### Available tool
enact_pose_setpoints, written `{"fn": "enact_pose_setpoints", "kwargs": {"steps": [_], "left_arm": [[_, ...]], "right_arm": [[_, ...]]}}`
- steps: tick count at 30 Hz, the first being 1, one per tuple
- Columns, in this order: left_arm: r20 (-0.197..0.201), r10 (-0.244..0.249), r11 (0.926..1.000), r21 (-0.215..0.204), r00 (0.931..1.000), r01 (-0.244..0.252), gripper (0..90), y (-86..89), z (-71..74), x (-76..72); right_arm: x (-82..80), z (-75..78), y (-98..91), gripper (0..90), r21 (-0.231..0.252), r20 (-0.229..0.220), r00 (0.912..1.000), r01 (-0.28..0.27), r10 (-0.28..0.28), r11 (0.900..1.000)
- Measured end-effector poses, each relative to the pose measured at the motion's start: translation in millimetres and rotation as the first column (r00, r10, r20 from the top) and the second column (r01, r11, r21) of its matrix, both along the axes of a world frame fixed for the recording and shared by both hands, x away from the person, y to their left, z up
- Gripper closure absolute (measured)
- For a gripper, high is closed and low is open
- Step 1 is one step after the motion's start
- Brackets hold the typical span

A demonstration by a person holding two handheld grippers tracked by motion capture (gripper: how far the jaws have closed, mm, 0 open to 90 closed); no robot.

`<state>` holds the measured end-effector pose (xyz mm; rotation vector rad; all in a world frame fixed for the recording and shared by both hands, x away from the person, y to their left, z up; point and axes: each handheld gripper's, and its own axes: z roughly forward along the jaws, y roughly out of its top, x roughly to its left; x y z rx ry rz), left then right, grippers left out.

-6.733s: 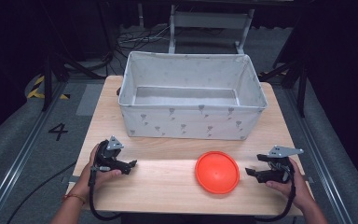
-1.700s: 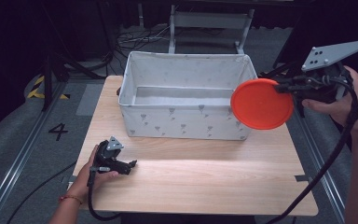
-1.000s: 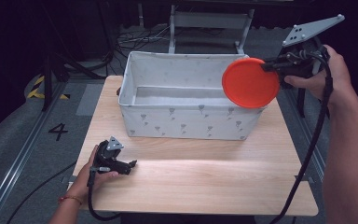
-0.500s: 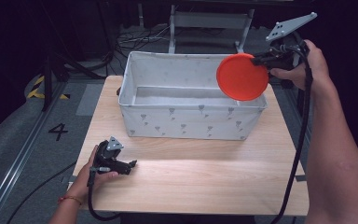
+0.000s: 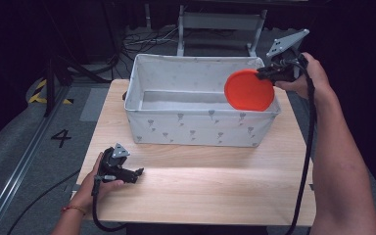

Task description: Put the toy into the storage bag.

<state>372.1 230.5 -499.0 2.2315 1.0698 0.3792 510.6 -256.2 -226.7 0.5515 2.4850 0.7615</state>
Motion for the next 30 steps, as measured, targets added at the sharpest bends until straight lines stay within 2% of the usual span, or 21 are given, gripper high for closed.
{"fn": "enact_pose_setpoints", "kwargs": {"steps": [4,9,14,19,21,25,27,29,30], "left_arm": [[0.0,0.0,1.0,0.001,1.0,0.0,0.5,0.0,0.0,0.0],[0.0,0.0,1.0,0.0,1.0,0.0,0.5,0.0,0.0,0.0],[0.0,0.008,1.0,-0.001,1.0,-0.008,0.5,-0.3,-0.1,-0.7],[0.0,0.008,1.0,-0.001,1.0,-0.008,0.5,-0.3,-0.1,-0.7],[0.0,0.008,1.0,-0.001,1.0,-0.008,0.5,-0.3,0.0,-0.7],[0.0,0.008,1.0,-0.001,1.0,-0.008,0.5,-0.3,-0.1,-0.7],[0.0,0.008,1.0,-0.001,1.0,-0.008,0.5,-0.3,-0.1,-0.7],[-0.001,0.008,1.0,-0.002,1.0,-0.009,0.5,-0.3,-0.1,-0.6],[-0.003,0.009,0.9999,-0.005,1.0,-0.009,0.4,-0.4,-0.2,-0.5]], "right_arm": [[2.3,-13.4,4.0,82.4,-0.05,-0.044,0.9987,-0.029,0.026,0.9984],[5.4,-27.0,10.2,82.3,-0.104,-0.107,0.9931,-0.06,0.049,0.9927],[9.2,-49.3,16.6,82.1,-0.168,-0.181,0.9812,-0.099,0.068,0.9808],[13.7,-63.1,21.2,81.9,-0.204,-0.244,0.9666,-0.132,0.08,0.97],[15.6,-66.6,22.7,81.8,-0.227,-0.263,0.961,-0.147,0.085,0.9626],[20.0,-69.5,19.8,81.6,-0.22,-0.293,0.9541,-0.131,0.062,0.9667],[22.3,-73.2,19.6,81.5,-0.243,-0.311,0.9493,-0.124,0.043,0.9621],[23.9,-75.7,20.4,81.4,-0.263,-0.306,0.9515,-0.116,0.032,0.9579],[24.4,-76.8,21.0,81.3,-0.263,-0.307,0.9516,-0.105,0.02,0.9591]]}}
